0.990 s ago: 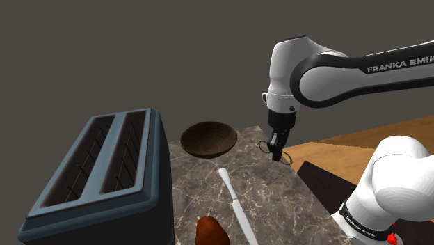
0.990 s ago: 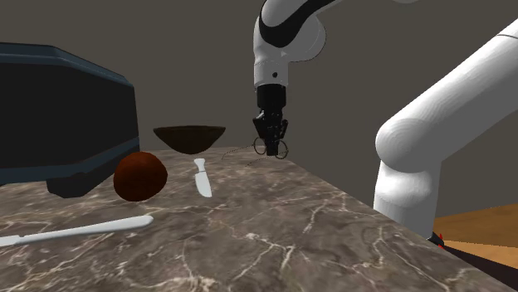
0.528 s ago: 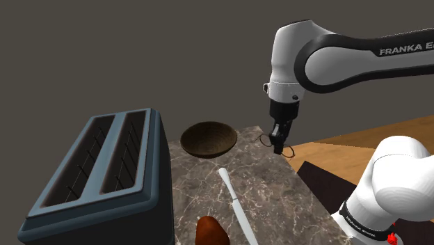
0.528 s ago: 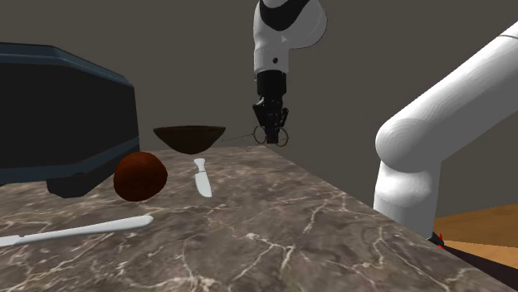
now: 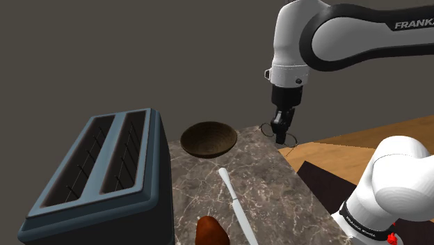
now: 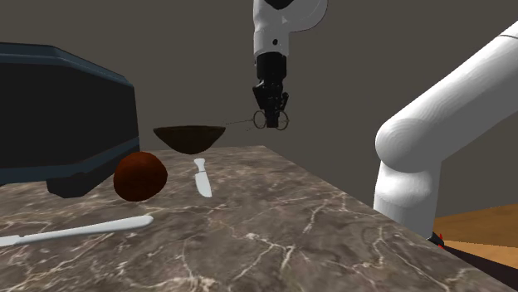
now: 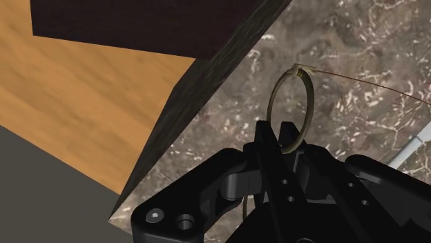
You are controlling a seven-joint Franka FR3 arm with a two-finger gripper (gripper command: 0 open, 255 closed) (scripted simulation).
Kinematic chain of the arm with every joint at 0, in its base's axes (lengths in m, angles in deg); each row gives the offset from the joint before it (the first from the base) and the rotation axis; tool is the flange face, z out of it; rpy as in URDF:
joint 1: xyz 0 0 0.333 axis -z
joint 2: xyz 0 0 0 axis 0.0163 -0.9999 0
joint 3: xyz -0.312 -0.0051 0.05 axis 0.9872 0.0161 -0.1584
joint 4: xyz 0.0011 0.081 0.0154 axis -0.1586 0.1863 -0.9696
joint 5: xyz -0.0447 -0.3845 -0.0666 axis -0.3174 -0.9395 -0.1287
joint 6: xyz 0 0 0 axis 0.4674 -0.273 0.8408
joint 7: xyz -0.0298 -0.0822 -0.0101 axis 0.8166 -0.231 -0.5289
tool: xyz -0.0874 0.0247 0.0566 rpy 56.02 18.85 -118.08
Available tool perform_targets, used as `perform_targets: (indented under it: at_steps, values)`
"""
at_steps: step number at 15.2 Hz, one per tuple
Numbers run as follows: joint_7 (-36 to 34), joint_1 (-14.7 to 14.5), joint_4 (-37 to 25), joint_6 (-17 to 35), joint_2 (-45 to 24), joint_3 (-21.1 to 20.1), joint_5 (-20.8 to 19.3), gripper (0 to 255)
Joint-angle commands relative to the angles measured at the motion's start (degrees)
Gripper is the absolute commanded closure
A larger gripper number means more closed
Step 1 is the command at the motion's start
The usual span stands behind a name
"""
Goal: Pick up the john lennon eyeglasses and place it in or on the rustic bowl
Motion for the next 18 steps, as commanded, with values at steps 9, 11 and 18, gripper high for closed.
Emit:
perform_targets:
  at_steps: [9,11,18]
  values:
    - [-0.97,0.21,-8.4,-7.36,-1.02,0.81,-0.73,255]
    - [-1.17,0.24,-10.17,-8.76,-1.38,0.95,-0.85,255]
    - [-2.57,0.63,-18.42,-7.11,-11.01,-0.63,-0.83,255]
